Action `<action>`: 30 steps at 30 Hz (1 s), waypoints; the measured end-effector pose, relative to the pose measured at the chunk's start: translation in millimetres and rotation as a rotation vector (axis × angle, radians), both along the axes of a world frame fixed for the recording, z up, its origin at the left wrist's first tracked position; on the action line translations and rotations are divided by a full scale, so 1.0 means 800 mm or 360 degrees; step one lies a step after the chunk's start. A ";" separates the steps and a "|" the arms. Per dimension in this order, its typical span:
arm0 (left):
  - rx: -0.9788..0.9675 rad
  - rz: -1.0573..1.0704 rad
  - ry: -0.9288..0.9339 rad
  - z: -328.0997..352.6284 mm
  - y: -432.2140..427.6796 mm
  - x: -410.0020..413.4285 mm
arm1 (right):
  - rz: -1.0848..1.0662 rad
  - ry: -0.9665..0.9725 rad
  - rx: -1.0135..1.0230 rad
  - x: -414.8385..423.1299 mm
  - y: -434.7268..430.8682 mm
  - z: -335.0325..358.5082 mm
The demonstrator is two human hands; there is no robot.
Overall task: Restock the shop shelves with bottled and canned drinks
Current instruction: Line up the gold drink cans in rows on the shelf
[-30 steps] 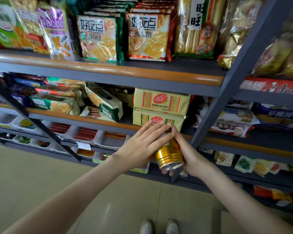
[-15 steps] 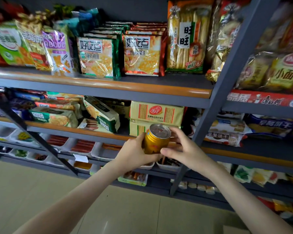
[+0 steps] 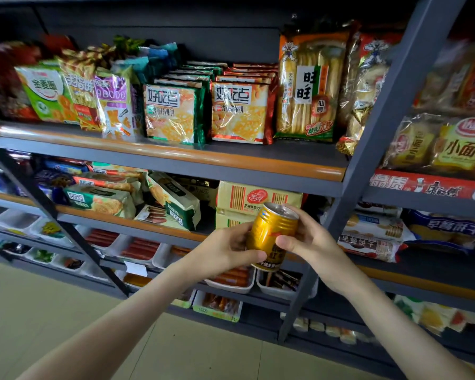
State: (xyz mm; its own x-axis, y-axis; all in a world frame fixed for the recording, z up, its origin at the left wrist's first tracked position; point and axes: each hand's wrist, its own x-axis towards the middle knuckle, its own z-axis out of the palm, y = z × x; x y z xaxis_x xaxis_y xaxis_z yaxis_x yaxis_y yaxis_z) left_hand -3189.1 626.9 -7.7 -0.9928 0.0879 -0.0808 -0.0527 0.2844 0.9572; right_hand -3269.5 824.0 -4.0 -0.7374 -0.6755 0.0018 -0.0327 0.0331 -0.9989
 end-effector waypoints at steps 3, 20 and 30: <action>0.0024 0.0091 0.0084 0.027 -0.002 -0.007 | 0.0016 0.0234 0.0028 -0.003 -0.005 0.031; -0.0828 0.0540 0.1468 0.286 -0.040 -0.066 | -0.0472 0.1676 -0.0311 -0.055 -0.037 0.292; -0.1875 0.0563 0.2135 0.412 -0.131 -0.133 | -0.0933 0.1913 -0.0245 -0.098 -0.085 0.426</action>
